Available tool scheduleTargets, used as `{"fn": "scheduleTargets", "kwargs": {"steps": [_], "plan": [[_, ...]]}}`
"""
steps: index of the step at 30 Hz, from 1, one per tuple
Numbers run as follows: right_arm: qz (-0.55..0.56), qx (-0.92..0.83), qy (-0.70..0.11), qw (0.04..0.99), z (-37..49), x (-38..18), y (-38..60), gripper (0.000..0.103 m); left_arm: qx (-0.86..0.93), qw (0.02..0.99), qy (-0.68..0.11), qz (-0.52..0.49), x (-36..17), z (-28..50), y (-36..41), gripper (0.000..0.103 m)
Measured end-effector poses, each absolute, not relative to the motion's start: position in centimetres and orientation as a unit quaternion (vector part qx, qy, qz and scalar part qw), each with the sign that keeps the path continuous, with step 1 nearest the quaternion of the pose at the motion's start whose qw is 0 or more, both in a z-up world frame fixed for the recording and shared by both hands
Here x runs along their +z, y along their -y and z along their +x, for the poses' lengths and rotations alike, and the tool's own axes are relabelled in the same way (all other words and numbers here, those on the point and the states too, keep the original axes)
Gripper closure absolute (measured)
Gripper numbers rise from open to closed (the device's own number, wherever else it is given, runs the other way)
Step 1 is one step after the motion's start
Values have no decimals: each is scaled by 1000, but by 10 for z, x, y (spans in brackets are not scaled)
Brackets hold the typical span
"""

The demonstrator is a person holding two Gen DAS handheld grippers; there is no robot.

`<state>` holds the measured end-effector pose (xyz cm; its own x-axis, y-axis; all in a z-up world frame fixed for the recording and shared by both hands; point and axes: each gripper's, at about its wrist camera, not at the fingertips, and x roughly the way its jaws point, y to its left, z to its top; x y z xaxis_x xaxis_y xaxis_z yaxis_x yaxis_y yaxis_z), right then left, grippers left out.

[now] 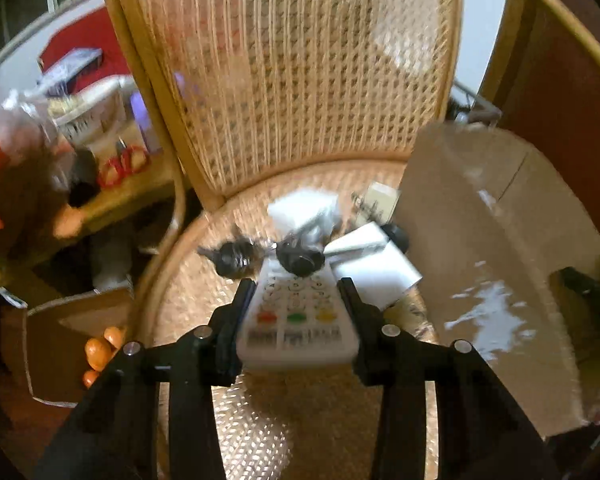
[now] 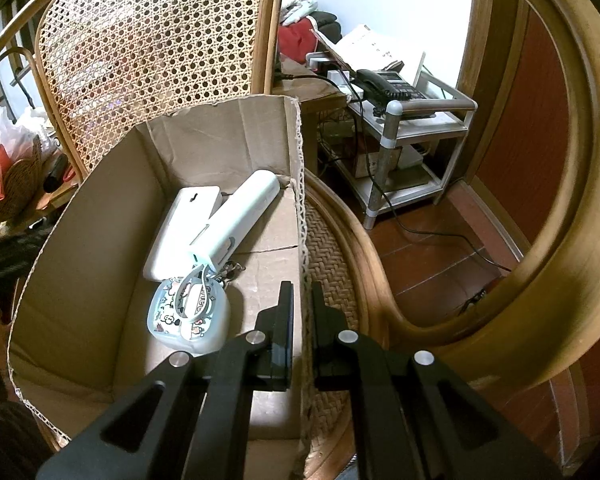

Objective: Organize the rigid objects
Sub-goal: 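Grasp the white remote control with the left gripper, then carry the remote into the box and open the left gripper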

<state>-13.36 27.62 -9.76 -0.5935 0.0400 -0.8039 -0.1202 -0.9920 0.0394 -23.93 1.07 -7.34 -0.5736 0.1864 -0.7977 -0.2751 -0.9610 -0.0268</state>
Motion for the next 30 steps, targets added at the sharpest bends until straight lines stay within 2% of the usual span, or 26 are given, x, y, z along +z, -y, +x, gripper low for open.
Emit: {"fn": "scheduleTargets", "kwargs": {"steps": [4,20,25,30], "plan": [[-448,892,-44,45,-134,-97,-276,95,895,159,-20,-415,-42,-227,-5,64],[-448,892,-44,45,-134,-97,-277,95,922,235,-9,-307,50,-181,-49,64],[-449,892,-43,45,-134,-97,-277,95,909,266,-37,-320,41,-169,-89,64],[-449,891,-43,44,-134,-97,-277,95,887,278,-57,-365,-2,-174,-126,64]]}}
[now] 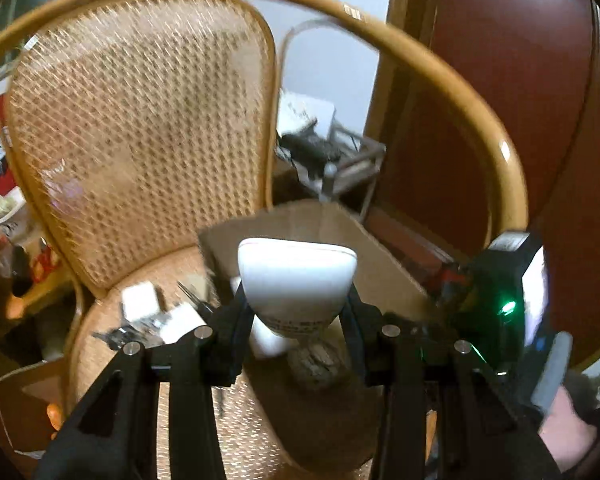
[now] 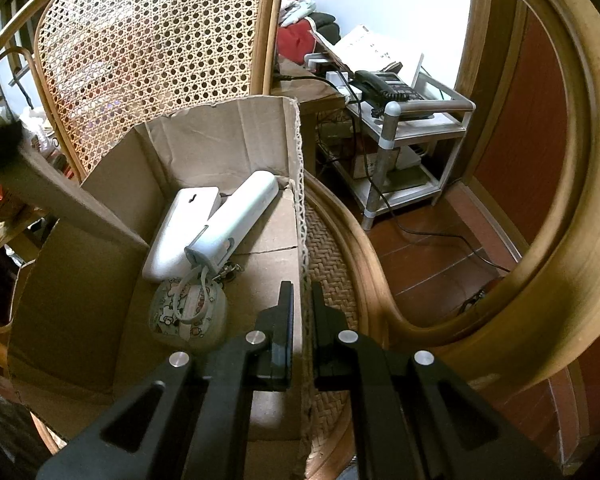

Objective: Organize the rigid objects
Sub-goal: 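Carry the remote into the box and open the left gripper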

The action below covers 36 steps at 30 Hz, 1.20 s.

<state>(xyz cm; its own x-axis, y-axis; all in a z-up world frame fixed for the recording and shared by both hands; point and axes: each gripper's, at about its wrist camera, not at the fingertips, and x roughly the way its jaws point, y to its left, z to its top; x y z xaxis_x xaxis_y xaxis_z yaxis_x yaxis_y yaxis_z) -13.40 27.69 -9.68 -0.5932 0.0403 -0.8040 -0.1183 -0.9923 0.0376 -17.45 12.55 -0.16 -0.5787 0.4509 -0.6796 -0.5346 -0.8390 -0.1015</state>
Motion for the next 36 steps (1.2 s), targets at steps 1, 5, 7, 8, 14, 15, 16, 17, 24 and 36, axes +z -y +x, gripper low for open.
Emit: {"fn": "scheduleTargets", "kwargs": {"steps": [1,5,7,8,14,15,16,17,24,36], "plan": [[-449,891,-43,44,-134,-97,-278,95,885,275,-61,-370,-7,-175,-129,64],[-449,891,-43,44,-134,-95,-279,95,887,263,-76,-371,-22,-173,-143,63],[-449,892,-43,45,-134,-95,-279,95,890,256,-81,-369,-23,-173,-147,63],[-449,892,-42,44,-134,-95,-279,95,892,249,-82,-367,-25,-174,-148,62],[-449,891,-44,45,-134,-94,-280,95,897,220,-92,-372,-33,-176,-142,25],[-449,891,-43,44,-134,-95,-279,95,899,217,-89,-370,-33,-176,-142,15],[-449,891,-43,44,-134,-94,-279,95,901,215,-88,-366,-35,-178,-140,14],[-449,891,-43,44,-134,-94,-279,95,904,211,-94,-359,-33,-176,-139,14],[-449,892,-42,44,-133,-94,-280,95,907,203,-117,-350,-28,-176,-144,11],[-449,892,-41,42,-134,-95,-282,95,943,144,-79,-291,15,-183,-82,1]]}}
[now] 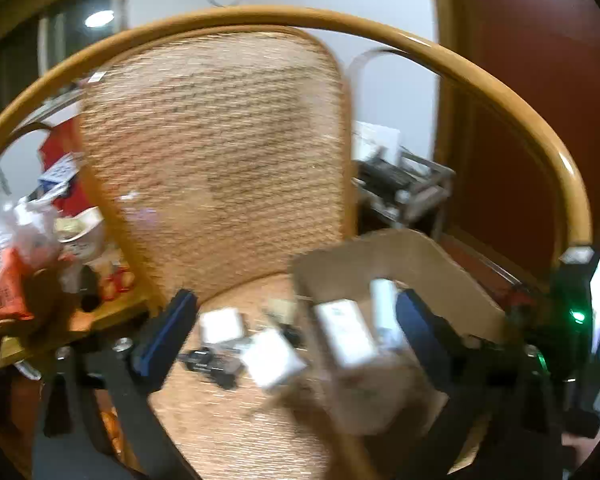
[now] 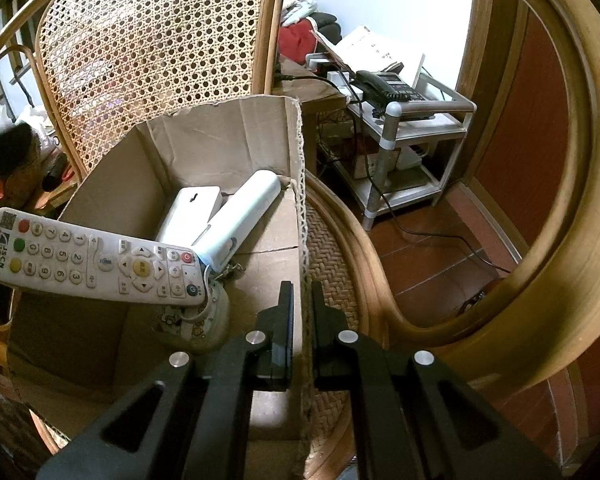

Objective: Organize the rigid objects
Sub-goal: 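Carry the remote into the box and open the left gripper, then move the left gripper to the black key ring and grasp it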

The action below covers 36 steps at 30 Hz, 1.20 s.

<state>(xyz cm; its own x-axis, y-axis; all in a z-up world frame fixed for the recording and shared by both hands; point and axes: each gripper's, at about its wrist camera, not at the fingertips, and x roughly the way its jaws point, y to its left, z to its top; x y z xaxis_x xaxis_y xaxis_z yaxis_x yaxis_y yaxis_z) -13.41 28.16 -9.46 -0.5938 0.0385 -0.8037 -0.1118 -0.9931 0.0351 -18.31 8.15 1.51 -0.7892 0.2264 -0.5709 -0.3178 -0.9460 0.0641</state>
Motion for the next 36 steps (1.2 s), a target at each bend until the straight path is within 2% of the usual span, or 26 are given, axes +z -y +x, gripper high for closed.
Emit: {"fn": "scheduleTargets", "kwargs": {"steps": [3,8,15,26,28,29,32,33,34,35,36], "plan": [[-449,892,-40,43,-134,-95,-282,95,943,108,-40,-312,10,-205,-41,1],[-449,892,-40,42,-134,-95,-282,95,923,72,-3,-377,-35,-239,-1,1],[-449,892,-41,43,-134,-95,-282,95,903,49,-5,-426,-91,-264,11,1],[-449,892,-39,42,-134,-95,-281,95,895,32,-8,-446,-132,-295,8,0],[-449,892,-39,42,-134,-95,-281,95,881,13,-33,-471,-143,-304,8,0],[-449,892,-38,41,-134,-95,-280,95,877,26,-12,-480,-146,-307,14,2],[-449,892,-38,42,-134,-95,-280,95,873,57,16,-484,-149,-307,19,17],[-449,892,-38,42,-134,-95,-281,95,875,67,7,-480,-147,-306,16,33],[-449,892,-38,42,-134,-96,-281,95,875,79,-4,-477,-144,-304,11,64],[-449,892,-38,42,-133,-95,-280,95,873,89,-8,-479,-141,-303,6,73],[-449,892,-36,42,-134,-96,-280,95,870,89,-17,-485,-141,-302,2,75]]}}
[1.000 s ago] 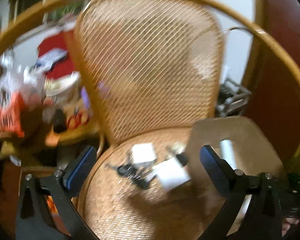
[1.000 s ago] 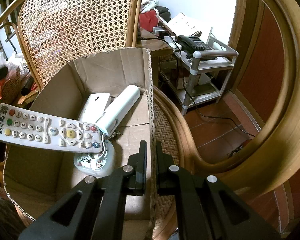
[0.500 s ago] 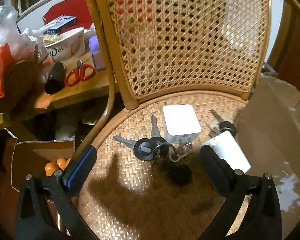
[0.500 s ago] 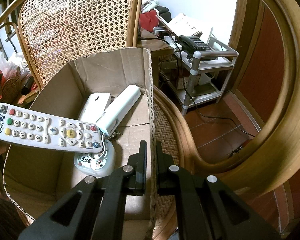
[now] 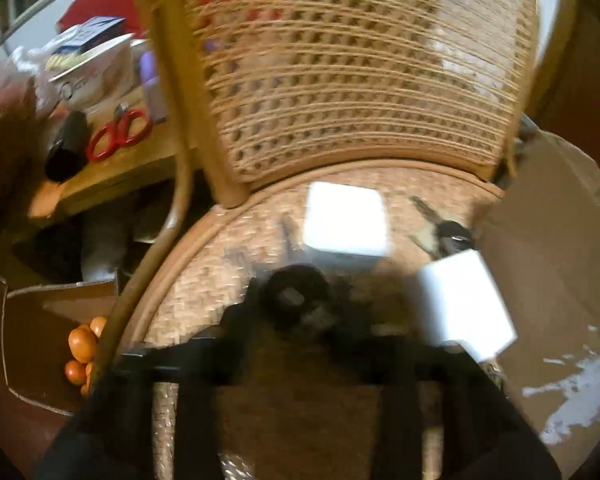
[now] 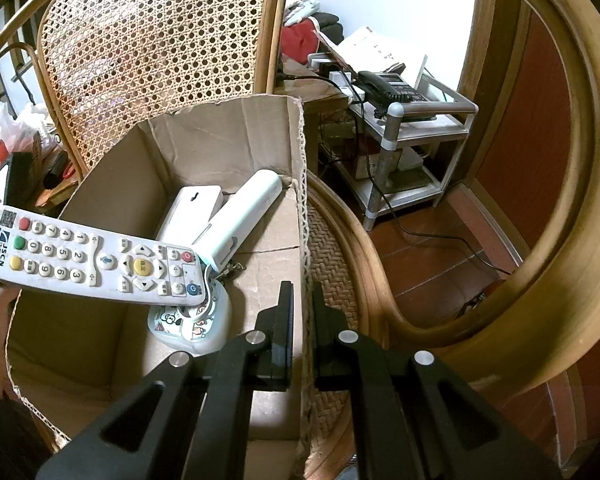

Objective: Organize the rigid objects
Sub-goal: 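Move the left gripper to the black key ring and grasp it, then carry the keys into the box and open the left gripper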

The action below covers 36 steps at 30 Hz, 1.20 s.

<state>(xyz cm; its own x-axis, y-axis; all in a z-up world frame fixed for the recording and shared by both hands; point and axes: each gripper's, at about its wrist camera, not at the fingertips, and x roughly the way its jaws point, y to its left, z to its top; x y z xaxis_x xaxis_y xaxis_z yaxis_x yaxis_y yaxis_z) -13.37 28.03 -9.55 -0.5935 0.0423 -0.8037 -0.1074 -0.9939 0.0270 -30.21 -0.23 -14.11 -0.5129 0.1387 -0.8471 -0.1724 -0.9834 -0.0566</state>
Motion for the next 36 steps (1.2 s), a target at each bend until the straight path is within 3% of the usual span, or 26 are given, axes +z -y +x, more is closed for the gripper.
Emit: {"fn": "scheduleTargets", "kwargs": {"steps": [2,3,6,20,36], "plan": [[-449,892,-38,42,-134,-96,-281,95,874,96,-25,-476,-135,-295,-2,78],[-449,892,-38,42,-134,-96,-280,95,875,104,-10,-472,-131,-291,-1,90],[-449,892,-38,43,-135,-96,-280,95,879,118,2,-463,-116,-282,0,98],[-448,892,-39,45,-133,-96,-278,95,909,185,-24,-372,-15,-210,-31,98],[-449,892,-39,45,-134,-95,-282,95,898,241,-67,-361,-10,-183,-108,97]]}}
